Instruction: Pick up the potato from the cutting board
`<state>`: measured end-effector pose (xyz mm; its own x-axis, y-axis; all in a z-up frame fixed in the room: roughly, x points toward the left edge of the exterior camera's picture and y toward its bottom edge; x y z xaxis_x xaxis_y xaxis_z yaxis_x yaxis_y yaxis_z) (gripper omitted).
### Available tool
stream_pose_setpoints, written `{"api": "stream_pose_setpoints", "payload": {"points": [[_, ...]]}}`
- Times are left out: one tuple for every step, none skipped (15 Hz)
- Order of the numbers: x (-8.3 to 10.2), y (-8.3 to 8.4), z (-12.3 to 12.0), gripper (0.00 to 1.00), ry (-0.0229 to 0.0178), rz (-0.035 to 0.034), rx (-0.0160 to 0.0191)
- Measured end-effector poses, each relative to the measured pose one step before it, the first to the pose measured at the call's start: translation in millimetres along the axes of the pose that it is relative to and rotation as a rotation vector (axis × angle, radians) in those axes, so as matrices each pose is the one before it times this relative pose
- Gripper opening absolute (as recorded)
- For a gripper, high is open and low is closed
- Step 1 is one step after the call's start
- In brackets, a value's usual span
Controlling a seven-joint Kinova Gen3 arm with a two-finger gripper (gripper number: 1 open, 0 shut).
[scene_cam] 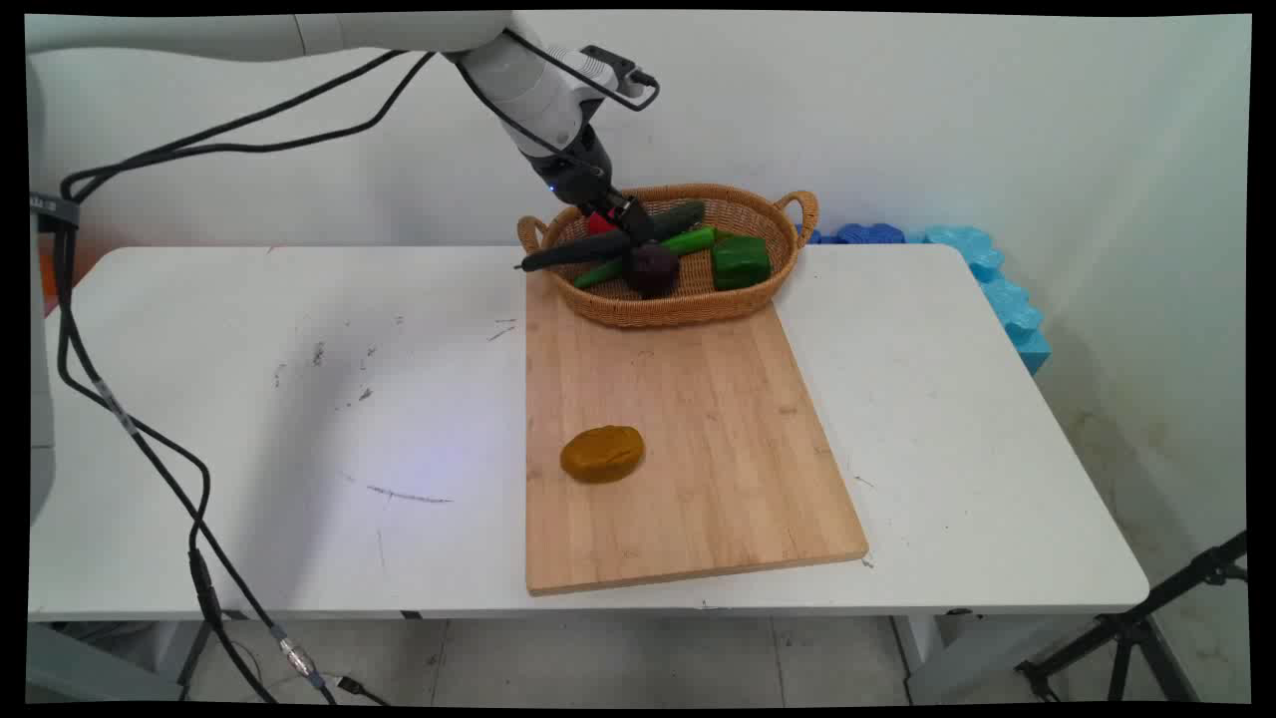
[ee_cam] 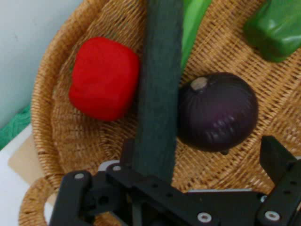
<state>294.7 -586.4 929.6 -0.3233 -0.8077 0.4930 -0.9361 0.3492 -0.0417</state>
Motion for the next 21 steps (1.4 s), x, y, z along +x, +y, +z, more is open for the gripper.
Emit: {"api": "stream_pose_setpoints", "payload": {"points": [[1.03,3.23,-3.88,1.00,0.00791,0.00516,-0.00882],[0.83,2.24,-2.76,1.00,0.00560,0.00371,-0.00575],[0.93,3.80,-5.65,1.00,0.00827,0.00626,-0.01161],[1.01,4.87,-9.10,1.00,0.01173,0.00898,-0.01570],[0.42,5.37,-11.89,1.00,0.01283,0.01229,-0.01917],[-0.48,4.83,-12.10,1.00,0.01173,0.01264,-0.01853],[-0.66,3.10,-7.44,1.00,0.00648,0.00816,-0.01183],[-1.76,4.62,-11.61,1.00,0.00822,0.01515,-0.01913],[-1.73,3.03,-7.73,1.00,0.00485,0.01091,-0.01289],[-3.95,4.28,-11.65,1.00,0.00478,0.01804,-0.01924],[-3.53,2.43,-7.26,1.00,0.00176,0.01207,-0.01275],[-6.27,3.73,-10.31,1.00,0.00058,0.02040,-0.01864],[-4.79,2.56,-6.34,1.00,-0.00089,0.01367,-0.01191],[-7.76,3.77,-8.50,1.00,-0.00268,0.02080,-0.01725],[-5.29,2.87,-4.89,1.00,-0.00263,0.01472,-0.01197],[-9.40,3.57,-6.35,1.00,-0.00608,0.02032,-0.01566],[-12.30,4.64,-5.74,1.00,-0.00983,0.02346,-0.01743],[-12.99,5.36,-3.44,1.00,-0.01252,0.02431,-0.01753],[-11.70,5.03,-1.17,1.00,-0.01210,0.01829,-0.01439],[-7.82,3.68,0.00,1.00,-0.00930,0.01187,-0.00904],[-11.54,5.72,1.72,1.00,-0.01392,0.01688,-0.01245]]}}
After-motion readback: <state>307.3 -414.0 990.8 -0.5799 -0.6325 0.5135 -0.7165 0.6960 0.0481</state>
